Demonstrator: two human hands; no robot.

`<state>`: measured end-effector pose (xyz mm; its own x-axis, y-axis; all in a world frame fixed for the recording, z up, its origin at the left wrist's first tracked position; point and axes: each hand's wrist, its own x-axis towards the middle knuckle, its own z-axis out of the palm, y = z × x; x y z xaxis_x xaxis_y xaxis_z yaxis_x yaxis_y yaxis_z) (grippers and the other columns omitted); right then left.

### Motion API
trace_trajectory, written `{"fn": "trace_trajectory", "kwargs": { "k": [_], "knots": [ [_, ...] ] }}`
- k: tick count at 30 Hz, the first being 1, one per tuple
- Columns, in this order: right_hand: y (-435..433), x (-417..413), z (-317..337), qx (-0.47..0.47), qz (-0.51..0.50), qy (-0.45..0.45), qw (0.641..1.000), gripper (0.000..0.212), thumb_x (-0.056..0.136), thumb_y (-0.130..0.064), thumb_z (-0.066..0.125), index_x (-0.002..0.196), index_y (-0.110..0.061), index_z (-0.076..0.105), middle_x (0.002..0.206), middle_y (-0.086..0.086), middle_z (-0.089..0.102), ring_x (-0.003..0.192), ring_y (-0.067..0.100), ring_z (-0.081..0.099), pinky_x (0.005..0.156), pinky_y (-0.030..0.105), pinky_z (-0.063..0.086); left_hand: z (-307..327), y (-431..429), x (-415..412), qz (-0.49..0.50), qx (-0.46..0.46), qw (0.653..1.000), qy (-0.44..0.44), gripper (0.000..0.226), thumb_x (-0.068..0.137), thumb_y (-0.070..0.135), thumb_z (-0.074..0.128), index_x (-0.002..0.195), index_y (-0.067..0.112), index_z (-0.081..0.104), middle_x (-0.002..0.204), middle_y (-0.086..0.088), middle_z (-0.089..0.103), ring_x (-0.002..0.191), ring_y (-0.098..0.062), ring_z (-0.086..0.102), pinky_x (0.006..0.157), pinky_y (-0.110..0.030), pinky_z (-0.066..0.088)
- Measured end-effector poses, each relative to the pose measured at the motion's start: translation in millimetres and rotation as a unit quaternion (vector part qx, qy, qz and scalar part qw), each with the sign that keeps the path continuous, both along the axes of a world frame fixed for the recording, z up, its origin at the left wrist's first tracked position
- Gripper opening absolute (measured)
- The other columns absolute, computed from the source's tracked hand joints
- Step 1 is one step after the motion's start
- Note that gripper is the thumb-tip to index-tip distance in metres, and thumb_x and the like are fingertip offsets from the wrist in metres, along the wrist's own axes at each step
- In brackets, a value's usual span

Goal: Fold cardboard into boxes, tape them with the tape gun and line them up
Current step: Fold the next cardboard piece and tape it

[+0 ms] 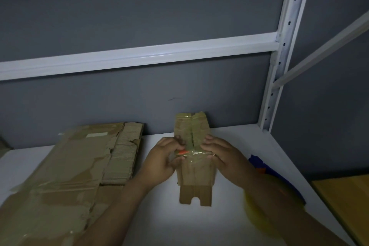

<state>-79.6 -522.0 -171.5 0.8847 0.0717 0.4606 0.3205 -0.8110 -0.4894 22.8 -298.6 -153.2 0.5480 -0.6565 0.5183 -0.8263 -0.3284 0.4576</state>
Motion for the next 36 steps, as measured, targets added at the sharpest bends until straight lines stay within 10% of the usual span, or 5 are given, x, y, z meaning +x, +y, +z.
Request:
{"fn": "trace_trajectory", "kwargs": {
  "k": [15, 21, 25, 30, 36],
  "knots": [
    [-9.7, -8.6, 29.1, 0.041, 0.072, 0.087, 0.993, 0.043, 0.089, -0.026, 0.054, 0.127, -0.007, 0.059, 0.134, -0.002, 0.045, 0.13, 0.011, 0.039, 0.103, 0.001, 0.02, 27.3, 13.6, 4.0, 0.026, 0.069, 0.997, 0.026, 0.078, 0.079, 0.08, 0.041, 0.141, 0.034, 0.044, 0.148, 0.018, 0.032, 0.137, 0.002, 0.025, 0.111, -0.021, 0.019],
    [25.6, -22.6, 51.6, -0.112, -0.059, 0.099, 0.987, 0.052, 0.081, -0.065, 0.056, 0.117, -0.027, 0.055, 0.123, -0.013, 0.05, 0.108, 0.004, 0.043, 0.109, 0.034, 0.031, 24.3, 4.6, 31.8, 0.045, 0.1, 0.978, 0.18, 0.132, 0.046, 0.099, 0.045, 0.152, 0.023, 0.024, 0.151, 0.006, 0.017, 0.142, -0.01, 0.015, 0.115, -0.024, 0.018],
    [55.2, -17.3, 54.8, -0.204, -0.143, 0.106, 0.963, 0.078, 0.068, -0.085, 0.042, 0.115, -0.023, 0.047, 0.121, -0.006, 0.05, 0.116, 0.014, 0.046, 0.116, 0.042, 0.017, 9.4, 11.1, 33.7, 0.054, 0.049, 0.986, 0.152, 0.12, 0.048, 0.098, 0.046, 0.14, 0.02, 0.045, 0.138, 0.0, 0.022, 0.137, -0.015, 0.022, 0.114, -0.017, 0.018],
    [54.2, -13.1, 44.4, -0.195, -0.164, -0.049, 0.966, 0.059, 0.067, -0.077, 0.04, 0.081, -0.022, 0.055, 0.076, -0.007, 0.06, 0.07, 0.014, 0.061, 0.086, 0.042, 0.053, 11.8, 19.0, 40.4, 0.055, 0.112, 0.987, 0.103, 0.098, 0.047, 0.097, 0.05, 0.128, 0.042, 0.045, 0.156, 0.004, 0.009, 0.147, -0.02, 0.0, 0.118, -0.049, 0.01],
    [24.6, -14.3, 34.8, -0.156, -0.116, -0.114, 0.974, 0.026, 0.08, -0.04, 0.044, 0.081, -0.019, 0.059, 0.077, -0.003, 0.062, 0.069, 0.015, 0.055, 0.07, 0.038, 0.057, 13.4, 22.2, 12.5, 0.128, 0.012, 0.98, 0.154, 0.073, 0.06, 0.044, 0.087, 0.125, 0.025, 0.059, 0.12, -0.002, 0.032, 0.113, -0.012, 0.038, 0.092, 0.0, 0.024]
  ]
}}
